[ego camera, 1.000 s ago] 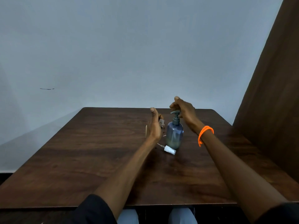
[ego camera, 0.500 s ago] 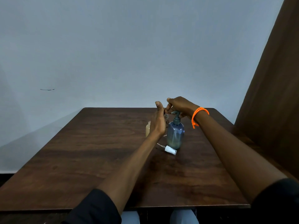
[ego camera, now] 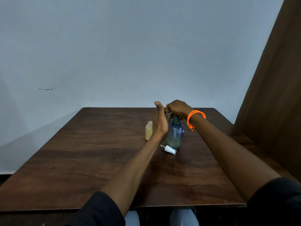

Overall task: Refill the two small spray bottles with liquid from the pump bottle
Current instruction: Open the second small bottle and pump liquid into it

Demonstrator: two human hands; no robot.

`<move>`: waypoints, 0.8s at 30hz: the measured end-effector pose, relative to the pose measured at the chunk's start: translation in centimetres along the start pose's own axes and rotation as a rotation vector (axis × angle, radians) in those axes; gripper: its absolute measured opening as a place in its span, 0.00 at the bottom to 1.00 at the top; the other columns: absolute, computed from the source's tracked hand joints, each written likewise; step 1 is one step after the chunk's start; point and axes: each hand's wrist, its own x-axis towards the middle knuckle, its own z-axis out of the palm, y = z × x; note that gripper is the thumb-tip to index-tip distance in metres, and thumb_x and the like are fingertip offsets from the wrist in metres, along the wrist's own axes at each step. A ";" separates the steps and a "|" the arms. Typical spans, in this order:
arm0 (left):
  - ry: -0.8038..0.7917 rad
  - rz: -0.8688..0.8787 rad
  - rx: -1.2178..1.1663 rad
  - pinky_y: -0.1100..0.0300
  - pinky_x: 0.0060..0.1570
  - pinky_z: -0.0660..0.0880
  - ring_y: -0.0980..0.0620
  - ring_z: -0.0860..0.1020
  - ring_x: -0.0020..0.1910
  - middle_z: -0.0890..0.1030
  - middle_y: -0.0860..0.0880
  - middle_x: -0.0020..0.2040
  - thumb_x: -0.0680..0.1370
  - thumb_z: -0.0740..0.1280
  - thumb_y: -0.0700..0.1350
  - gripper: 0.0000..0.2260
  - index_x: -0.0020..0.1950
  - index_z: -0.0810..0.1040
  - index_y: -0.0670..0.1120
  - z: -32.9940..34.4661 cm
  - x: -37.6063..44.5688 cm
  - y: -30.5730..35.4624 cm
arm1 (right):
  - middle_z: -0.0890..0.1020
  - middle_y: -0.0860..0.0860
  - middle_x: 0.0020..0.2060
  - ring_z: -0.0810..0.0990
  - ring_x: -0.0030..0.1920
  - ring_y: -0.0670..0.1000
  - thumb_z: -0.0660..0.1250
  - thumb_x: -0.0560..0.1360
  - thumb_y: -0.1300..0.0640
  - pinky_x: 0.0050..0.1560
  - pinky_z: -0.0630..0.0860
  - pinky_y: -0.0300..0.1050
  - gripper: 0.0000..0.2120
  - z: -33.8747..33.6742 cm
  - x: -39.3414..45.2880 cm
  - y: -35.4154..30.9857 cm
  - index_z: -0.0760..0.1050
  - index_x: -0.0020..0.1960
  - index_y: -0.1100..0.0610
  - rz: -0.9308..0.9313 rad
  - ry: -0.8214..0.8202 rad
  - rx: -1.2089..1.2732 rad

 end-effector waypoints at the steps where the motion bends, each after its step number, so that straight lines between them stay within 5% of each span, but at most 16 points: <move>1: -0.002 0.016 -0.011 0.56 0.50 0.72 0.52 0.75 0.39 0.78 0.53 0.35 0.74 0.39 0.79 0.37 0.30 0.79 0.58 0.1 -0.1 0.1 | 0.84 0.57 0.41 0.76 0.35 0.53 0.59 0.82 0.57 0.32 0.67 0.43 0.13 0.0 0.0 0.2 0.78 0.43 0.59 0.003 0.001 0.011; 3: -0.008 0.026 0.036 0.52 0.48 0.71 0.51 0.75 0.40 0.78 0.51 0.36 0.76 0.38 0.78 0.39 0.32 0.78 0.56 0.2 0.2 -0.2 | 0.84 0.56 0.40 0.77 0.37 0.54 0.60 0.81 0.57 0.33 0.68 0.43 0.12 0.0 -0.1 0.3 0.78 0.43 0.59 0.003 -0.004 0.027; 7: 0.006 0.018 0.077 0.62 0.52 0.72 0.51 0.81 0.46 0.84 0.48 0.44 0.81 0.37 0.73 0.43 0.46 0.81 0.45 -0.2 0.2 -0.7 | 0.79 0.53 0.36 0.75 0.36 0.53 0.60 0.81 0.58 0.36 0.70 0.44 0.13 -0.2 -0.1 -0.1 0.75 0.39 0.58 0.006 -0.029 0.000; 10: -0.010 0.018 0.062 0.50 0.51 0.74 0.50 0.79 0.42 0.81 0.51 0.37 0.72 0.37 0.80 0.41 0.36 0.77 0.51 0.1 0.1 -0.1 | 0.78 0.51 0.34 0.74 0.35 0.51 0.60 0.81 0.57 0.33 0.68 0.42 0.15 -0.2 -0.4 -0.2 0.75 0.37 0.55 -0.002 -0.030 -0.040; 12: -0.004 0.004 0.062 0.50 0.47 0.73 0.50 0.75 0.38 0.77 0.53 0.34 0.71 0.38 0.81 0.38 0.33 0.71 0.53 0.4 0.3 0.2 | 0.79 0.50 0.33 0.74 0.33 0.49 0.60 0.82 0.57 0.32 0.66 0.42 0.16 -0.1 -0.6 -0.2 0.75 0.36 0.55 -0.011 -0.026 -0.056; 18: 0.024 -0.013 0.065 0.49 0.50 0.73 0.49 0.76 0.38 0.77 0.56 0.29 0.84 0.37 0.70 0.38 0.28 0.77 0.59 0.7 0.7 -0.4 | 0.80 0.51 0.37 0.76 0.41 0.53 0.59 0.81 0.56 0.35 0.67 0.44 0.14 0.4 -0.4 0.5 0.78 0.40 0.54 0.000 -0.005 -0.044; 24: 0.063 -0.026 0.053 0.49 0.50 0.73 0.50 0.76 0.38 0.76 0.53 0.32 0.85 0.39 0.67 0.34 0.36 0.78 0.55 0.8 0.4 0.2 | 0.76 0.53 0.39 0.73 0.37 0.51 0.54 0.86 0.49 0.36 0.67 0.45 0.19 -0.7 -0.3 -0.4 0.75 0.43 0.57 0.006 -0.016 -0.069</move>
